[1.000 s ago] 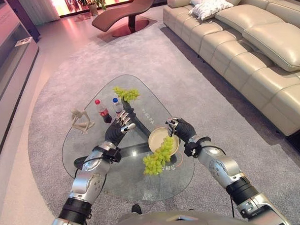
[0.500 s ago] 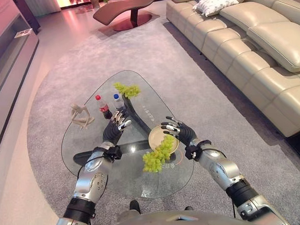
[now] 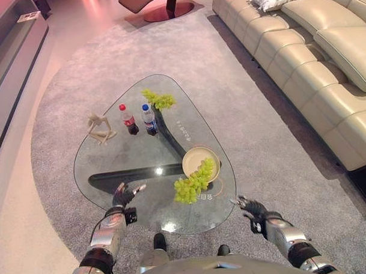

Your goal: Pick up fruits into the plate

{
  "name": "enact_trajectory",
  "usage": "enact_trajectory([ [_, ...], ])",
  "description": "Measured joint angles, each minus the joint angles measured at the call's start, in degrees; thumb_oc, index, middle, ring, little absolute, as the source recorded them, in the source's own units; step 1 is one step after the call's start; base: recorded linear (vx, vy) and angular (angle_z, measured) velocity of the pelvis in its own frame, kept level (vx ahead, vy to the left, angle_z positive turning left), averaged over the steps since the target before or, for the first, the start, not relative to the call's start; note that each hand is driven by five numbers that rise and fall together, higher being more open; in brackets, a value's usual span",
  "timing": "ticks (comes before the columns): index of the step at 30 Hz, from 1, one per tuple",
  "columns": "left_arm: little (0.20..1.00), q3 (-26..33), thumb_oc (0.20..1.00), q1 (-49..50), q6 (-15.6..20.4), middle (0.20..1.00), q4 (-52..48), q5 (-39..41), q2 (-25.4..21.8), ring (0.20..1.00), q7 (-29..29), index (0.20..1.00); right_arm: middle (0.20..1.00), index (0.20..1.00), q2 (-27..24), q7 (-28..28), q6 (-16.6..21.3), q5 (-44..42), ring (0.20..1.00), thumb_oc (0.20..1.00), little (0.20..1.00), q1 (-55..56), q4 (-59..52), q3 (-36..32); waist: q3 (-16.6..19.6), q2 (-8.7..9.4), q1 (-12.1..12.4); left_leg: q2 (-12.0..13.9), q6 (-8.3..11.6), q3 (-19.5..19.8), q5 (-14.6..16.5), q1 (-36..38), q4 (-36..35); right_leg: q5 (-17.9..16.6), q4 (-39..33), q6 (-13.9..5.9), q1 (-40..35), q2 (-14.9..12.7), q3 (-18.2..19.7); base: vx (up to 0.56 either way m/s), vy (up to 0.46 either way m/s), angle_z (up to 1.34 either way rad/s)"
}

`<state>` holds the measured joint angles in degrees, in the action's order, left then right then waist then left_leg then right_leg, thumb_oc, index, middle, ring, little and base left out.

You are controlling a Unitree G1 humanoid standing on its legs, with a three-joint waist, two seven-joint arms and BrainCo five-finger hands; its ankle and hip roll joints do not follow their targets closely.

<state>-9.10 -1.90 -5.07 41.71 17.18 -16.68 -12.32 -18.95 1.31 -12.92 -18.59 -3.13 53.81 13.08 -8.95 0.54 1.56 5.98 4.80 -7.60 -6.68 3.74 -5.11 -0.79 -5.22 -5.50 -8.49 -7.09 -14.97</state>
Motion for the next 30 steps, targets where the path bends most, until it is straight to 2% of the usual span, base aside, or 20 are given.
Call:
enact_trajectory([
  [3,1.000,-1.13,1.000,-1.03,0.00,1.000,4.70,-8.50,-0.31,1.000,0.39,1.000,1.000,1.000,0.00,-0.77,-0.84,3.81,1.000,1.000,1.000,0.15,7.31,0.14,-0.11,0.00,-0.07,0.01,-0.01,-0.03,-0.03,-0.21,0.00,-0.01,0.00,-0.01,0.31,0.02,0.10,-0.15,0.058,-0.03],
  [6,1.000,-7.08,1.000,-5.58,0.04,1.000,6.59,-16.25,-2.16,1.000,0.69,1.000,1.000,1.000,-0.76,-1.27,-2.46,9.36,1.000,1.000,1.000,-2.72,12.59,0.55,-1.64,-0.84,-0.20,0.10,-0.14,-0.20,-0.73,-3.23,0.02,-0.21,1.07,0.06,4.22,0.04,0.53,-0.21,0.060,-0.06],
  [9,1.000,-10.30,1.000,-12.04,0.08,1.000,6.57,-20.43,-2.90,1.000,0.13,1.000,1.000,1.000,-1.55,-1.58,-5.00,10.82,1.000,1.000,1.000,-5.94,16.68,0.93,-5.16,-1.61,-0.23,-0.05,-0.57,-0.39,-1.95,-5.59,0.03,-1.43,1.33,-0.02,6.87,-0.08,1.06,-0.14,0.048,-0.06],
  [13,1.000,-16.04,1.000,-19.60,0.12,1.000,6.11,-26.39,-5.53,1.000,-1.17,1.000,1.000,1.000,-1.89,-2.63,-5.99,10.92,1.000,1.000,1.000,-7.81,17.98,1.42,-8.68,-2.04,-0.58,0.08,-0.75,-0.63,-2.66,-8.77,0.03,-2.18,1.76,0.07,10.47,0.10,1.88,-0.17,0.005,-0.08],
  [15,1.000,-16.75,1.000,-23.42,0.08,1.000,5.97,-27.56,-6.80,1.000,-1.32,1.000,1.000,1.000,-1.97,-3.46,-5.64,10.94,1.000,1.000,1.000,-9.22,18.31,1.43,-11.38,-2.05,-1.60,0.03,-0.91,-0.73,-3.37,-10.37,0.05,-3.28,1.51,0.12,11.92,0.27,2.01,-0.11,0.007,-0.04],
  [20,1.000,-18.23,1.000,-29.60,-1.16,1.000,4.26,-27.21,-7.70,1.000,-1.33,1.000,1.000,1.000,-2.19,-4.00,-4.34,12.01,1.000,1.000,1.000,-11.19,17.29,2.68,-16.19,-1.06,-2.97,0.01,-0.93,-1.44,-3.40,-10.75,0.04,-3.52,1.20,0.08,12.50,0.50,2.53,-0.10,-0.019,-0.06],
  [23,1.000,-18.25,1.000,-31.94,-1.21,1.000,4.93,-25.48,-7.03,1.000,-1.30,1.000,1.000,1.000,-2.21,-4.06,-3.70,11.99,1.000,1.000,1.000,-13.18,16.88,3.70,-17.23,-0.87,-3.57,0.05,-0.78,-1.90,-3.52,-12.52,0.05,-3.89,1.25,0.29,14.68,0.86,3.41,-0.07,-0.010,-0.10],
  [30,1.000,-18.06,1.000,-34.23,-1.08,1.000,6.67,-19.16,-6.28,1.000,-2.13,1.000,1.000,1.000,-2.24,-4.98,-1.12,13.75,1.000,1.000,1.000,-14.82,14.91,4.75,-19.46,-0.39,-5.08,0.06,-0.78,-2.20,-3.52,-12.39,0.05,-3.90,1.07,0.30,14.55,0.84,3.46,-0.05,0.001,-0.02],
])
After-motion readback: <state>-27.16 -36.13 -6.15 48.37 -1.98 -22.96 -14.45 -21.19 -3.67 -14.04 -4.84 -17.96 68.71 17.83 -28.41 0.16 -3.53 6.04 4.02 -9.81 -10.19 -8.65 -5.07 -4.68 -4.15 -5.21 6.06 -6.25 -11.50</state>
